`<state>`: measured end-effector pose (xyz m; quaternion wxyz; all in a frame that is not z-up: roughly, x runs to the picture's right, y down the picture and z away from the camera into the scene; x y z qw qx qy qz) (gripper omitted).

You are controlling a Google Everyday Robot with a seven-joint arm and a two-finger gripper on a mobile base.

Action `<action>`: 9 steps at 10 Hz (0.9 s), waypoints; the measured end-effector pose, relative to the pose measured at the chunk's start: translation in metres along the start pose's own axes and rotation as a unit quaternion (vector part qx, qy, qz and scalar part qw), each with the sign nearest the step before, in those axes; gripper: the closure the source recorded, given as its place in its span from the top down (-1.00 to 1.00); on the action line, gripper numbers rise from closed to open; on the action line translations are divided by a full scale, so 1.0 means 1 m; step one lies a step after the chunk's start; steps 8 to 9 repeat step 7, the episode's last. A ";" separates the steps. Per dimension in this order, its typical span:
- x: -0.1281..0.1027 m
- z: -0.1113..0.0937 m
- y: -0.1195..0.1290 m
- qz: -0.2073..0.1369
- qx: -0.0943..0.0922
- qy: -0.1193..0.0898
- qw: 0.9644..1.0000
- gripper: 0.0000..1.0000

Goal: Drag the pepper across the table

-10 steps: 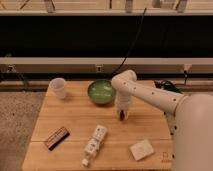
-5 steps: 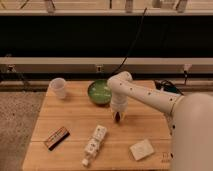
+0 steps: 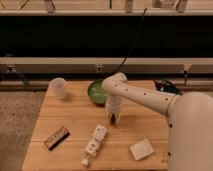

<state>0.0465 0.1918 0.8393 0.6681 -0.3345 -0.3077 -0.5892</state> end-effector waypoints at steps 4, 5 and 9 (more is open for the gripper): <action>-0.010 -0.001 -0.012 -0.025 0.002 0.001 1.000 -0.97; -0.012 -0.003 -0.014 -0.029 0.004 0.003 1.000 -0.86; -0.007 -0.004 -0.011 -0.019 0.008 0.002 1.000 -0.94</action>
